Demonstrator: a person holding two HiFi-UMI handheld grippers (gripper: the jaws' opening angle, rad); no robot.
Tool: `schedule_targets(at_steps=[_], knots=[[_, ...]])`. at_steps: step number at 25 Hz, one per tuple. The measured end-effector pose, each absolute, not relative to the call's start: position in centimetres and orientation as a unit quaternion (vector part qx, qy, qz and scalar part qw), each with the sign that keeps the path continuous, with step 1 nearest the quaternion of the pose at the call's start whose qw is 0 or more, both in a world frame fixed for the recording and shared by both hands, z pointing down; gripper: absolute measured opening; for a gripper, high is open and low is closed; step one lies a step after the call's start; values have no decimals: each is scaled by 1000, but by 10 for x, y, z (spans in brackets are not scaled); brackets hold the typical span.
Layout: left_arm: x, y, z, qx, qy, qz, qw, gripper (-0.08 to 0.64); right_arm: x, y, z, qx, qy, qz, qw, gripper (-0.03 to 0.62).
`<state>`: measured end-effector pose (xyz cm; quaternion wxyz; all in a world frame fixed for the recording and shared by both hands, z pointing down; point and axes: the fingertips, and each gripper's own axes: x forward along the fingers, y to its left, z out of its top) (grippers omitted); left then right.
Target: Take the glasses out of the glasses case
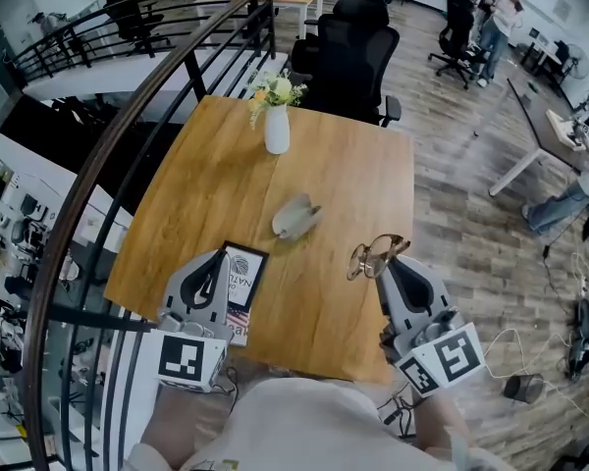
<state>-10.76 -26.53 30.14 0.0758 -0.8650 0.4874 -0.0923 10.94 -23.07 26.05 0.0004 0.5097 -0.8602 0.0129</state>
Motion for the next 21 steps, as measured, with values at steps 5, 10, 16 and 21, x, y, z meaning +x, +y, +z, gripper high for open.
schedule_targets(at_steps=[5, 10, 16, 21], knots=[[-102, -262, 301, -868, 481, -91, 80, 15, 112, -230, 264, 508, -861, 18, 3, 40], [-102, -261, 303, -868, 485, -96, 47, 15, 109, -231, 265, 507, -862, 20, 2, 40], [-106, -261, 303, -868, 483, -93, 72, 15, 107, -231, 260, 504, -863, 19, 0, 40], [-103, -260, 301, -868, 482, -94, 77, 15, 109, -229, 259, 503, -864, 19, 0, 40]])
